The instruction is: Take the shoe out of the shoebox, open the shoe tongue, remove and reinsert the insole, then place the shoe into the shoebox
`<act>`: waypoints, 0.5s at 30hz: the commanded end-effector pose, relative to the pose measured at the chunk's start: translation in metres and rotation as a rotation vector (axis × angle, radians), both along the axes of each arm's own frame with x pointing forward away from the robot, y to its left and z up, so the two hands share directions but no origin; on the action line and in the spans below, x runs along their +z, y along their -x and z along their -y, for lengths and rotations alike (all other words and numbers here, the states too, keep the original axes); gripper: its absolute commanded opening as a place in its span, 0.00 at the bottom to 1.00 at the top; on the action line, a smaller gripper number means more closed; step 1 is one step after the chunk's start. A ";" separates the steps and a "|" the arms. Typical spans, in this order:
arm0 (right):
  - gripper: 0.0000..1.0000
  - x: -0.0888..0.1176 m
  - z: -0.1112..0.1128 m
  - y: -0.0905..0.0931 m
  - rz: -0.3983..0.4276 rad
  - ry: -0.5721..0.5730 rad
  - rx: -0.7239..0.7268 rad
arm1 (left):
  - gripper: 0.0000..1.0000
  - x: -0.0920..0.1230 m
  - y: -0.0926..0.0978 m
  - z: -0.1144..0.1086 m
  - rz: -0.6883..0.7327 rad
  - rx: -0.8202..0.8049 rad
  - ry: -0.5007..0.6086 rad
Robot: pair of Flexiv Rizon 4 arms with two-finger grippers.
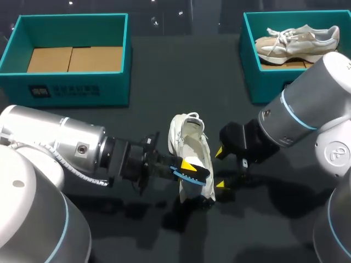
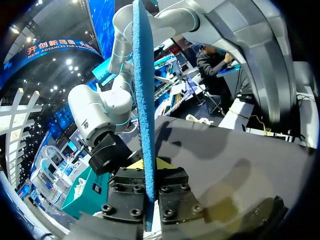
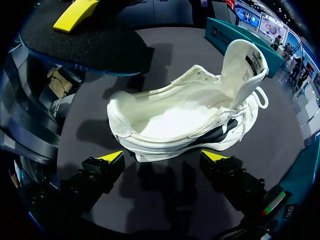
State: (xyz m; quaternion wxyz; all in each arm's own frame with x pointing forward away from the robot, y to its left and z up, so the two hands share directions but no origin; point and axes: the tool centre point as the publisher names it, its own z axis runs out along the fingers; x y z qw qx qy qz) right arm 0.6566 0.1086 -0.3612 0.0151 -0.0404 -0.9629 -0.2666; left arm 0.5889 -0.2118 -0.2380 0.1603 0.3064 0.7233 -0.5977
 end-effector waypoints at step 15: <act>1.00 0.000 0.000 0.001 0.001 0.000 -0.001 | 0.00 -0.012 -0.007 0.029 -0.053 0.107 0.038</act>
